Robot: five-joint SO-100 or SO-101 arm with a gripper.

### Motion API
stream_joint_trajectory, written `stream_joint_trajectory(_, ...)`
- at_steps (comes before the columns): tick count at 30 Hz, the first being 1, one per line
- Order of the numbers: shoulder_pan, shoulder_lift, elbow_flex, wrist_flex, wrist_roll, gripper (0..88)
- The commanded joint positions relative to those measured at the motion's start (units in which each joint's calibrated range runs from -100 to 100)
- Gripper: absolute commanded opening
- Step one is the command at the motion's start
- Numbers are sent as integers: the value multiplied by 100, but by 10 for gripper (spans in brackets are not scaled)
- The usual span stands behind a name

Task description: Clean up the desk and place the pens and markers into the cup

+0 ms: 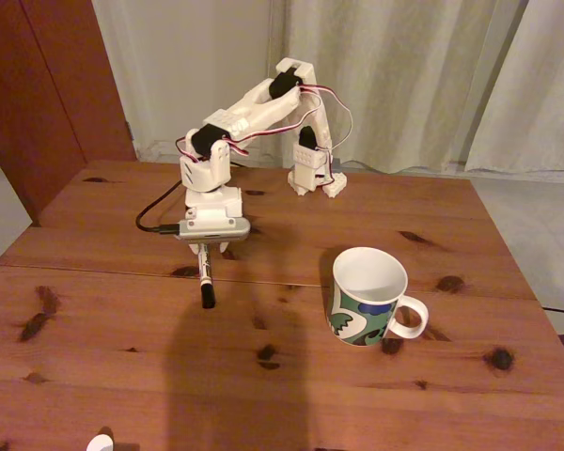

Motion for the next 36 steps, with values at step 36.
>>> stream_joint_trajectory(36,196,446,-756,-52,53,174)
